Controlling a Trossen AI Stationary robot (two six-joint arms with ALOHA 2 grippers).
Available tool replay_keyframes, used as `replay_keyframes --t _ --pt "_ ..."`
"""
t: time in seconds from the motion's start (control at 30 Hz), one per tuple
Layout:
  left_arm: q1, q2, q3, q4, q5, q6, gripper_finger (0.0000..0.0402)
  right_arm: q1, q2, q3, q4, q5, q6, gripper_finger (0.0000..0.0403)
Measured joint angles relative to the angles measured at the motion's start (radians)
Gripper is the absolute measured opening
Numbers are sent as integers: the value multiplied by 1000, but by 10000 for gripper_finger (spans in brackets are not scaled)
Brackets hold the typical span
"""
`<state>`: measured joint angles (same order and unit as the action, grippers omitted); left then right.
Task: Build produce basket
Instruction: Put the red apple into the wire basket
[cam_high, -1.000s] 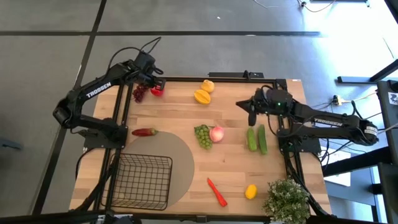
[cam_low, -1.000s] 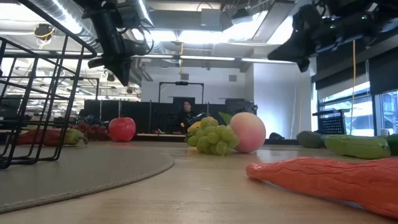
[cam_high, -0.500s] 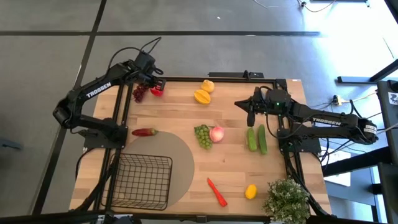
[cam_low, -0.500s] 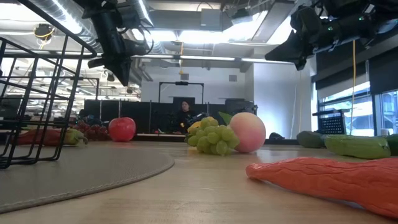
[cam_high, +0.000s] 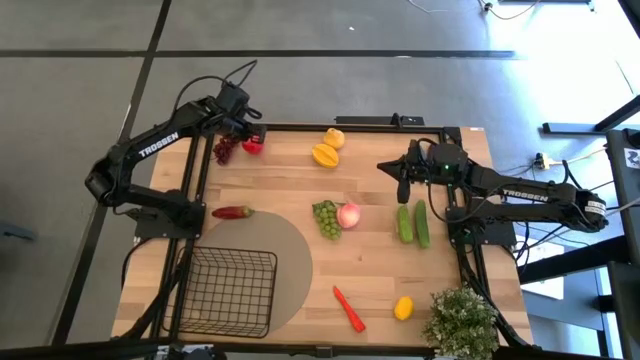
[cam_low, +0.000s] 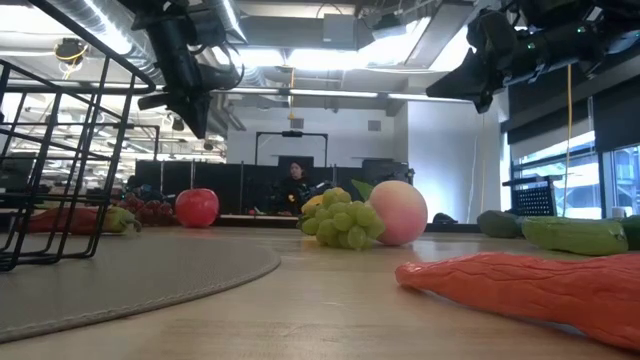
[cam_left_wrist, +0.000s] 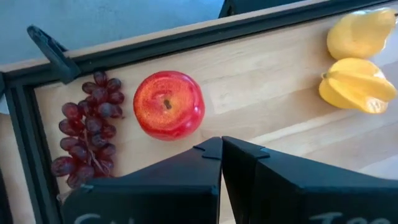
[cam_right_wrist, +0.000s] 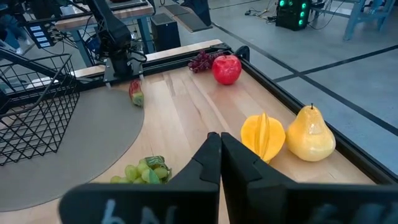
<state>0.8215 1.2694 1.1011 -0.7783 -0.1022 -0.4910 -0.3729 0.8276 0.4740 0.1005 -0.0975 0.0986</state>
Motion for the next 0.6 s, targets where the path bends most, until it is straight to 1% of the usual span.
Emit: replay_keyframes --t 0.2,0.4,0.43,0.53,0.6 --pt "-1 0 0 0 80 2 0 0 0 0 0 0 1 0" --pt "0 0 0 2 117 -10 0 0 0 0 0 0 2 0" --pt "1 0 0 -3 117 -24 0 0 0 0 0 0 2 0" --pt "4 0 0 -23 114 -136 8 0 0 0 0 0 0 0" --pt "9 2 0 -20 90 -154 22 0 0 0 0 0 2 0"
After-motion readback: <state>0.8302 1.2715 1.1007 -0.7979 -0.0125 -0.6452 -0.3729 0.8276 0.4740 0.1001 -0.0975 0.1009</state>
